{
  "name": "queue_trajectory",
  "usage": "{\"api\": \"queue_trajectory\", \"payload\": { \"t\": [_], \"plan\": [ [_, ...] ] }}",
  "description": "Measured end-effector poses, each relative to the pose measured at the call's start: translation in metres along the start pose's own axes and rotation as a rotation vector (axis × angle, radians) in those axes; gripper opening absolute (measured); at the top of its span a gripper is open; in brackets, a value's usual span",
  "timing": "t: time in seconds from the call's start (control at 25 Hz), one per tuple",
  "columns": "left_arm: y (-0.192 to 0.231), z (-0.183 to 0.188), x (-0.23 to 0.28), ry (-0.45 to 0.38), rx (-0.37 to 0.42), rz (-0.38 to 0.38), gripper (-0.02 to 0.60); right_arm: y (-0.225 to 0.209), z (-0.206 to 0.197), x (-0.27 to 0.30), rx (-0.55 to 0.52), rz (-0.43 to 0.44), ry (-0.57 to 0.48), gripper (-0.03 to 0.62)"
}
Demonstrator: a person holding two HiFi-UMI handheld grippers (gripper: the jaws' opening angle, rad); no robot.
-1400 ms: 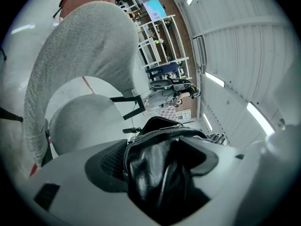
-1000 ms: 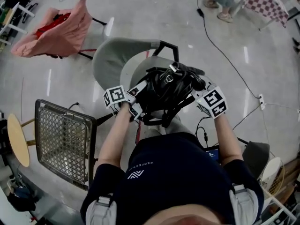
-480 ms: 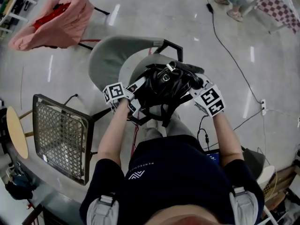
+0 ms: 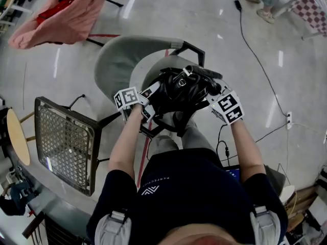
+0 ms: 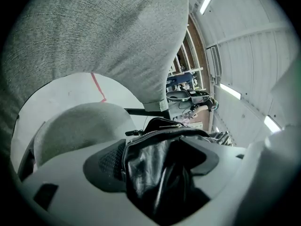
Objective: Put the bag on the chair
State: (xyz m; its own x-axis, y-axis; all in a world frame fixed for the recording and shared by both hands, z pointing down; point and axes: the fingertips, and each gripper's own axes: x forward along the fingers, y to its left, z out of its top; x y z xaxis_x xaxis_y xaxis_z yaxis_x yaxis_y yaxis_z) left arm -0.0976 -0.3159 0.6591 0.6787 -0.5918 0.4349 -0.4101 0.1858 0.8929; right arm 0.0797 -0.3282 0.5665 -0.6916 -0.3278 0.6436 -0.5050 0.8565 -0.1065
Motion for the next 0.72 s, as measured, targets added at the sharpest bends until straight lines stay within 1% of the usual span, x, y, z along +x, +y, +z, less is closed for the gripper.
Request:
{"api": "queue_trajectory", "payload": {
  "t": [0.2,0.36,0.48,0.56,0.72],
  "plan": [
    [0.015,0.006,0.001,-0.035,-0.011,0.033,0.351,-0.006,0.000,0.019,-0.002,0.023,-0.005,0.074],
    [0.024,0.010,0.002,-0.054,-0.038,0.051,0.351,-0.011,-0.002,0.031,0.013,0.051,0.003,0.074],
    [0.031,0.013,0.001,-0.072,-0.050,0.079,0.353,-0.014,-0.002,0.040,-0.003,0.067,0.015,0.074],
    [0.034,0.014,0.000,-0.083,-0.044,0.101,0.354,-0.013,-0.004,0.043,-0.011,0.077,0.018,0.073],
    [0.039,0.019,-0.002,-0.103,-0.008,0.151,0.365,-0.014,-0.008,0.046,-0.002,0.090,0.011,0.072]
  ]
}}
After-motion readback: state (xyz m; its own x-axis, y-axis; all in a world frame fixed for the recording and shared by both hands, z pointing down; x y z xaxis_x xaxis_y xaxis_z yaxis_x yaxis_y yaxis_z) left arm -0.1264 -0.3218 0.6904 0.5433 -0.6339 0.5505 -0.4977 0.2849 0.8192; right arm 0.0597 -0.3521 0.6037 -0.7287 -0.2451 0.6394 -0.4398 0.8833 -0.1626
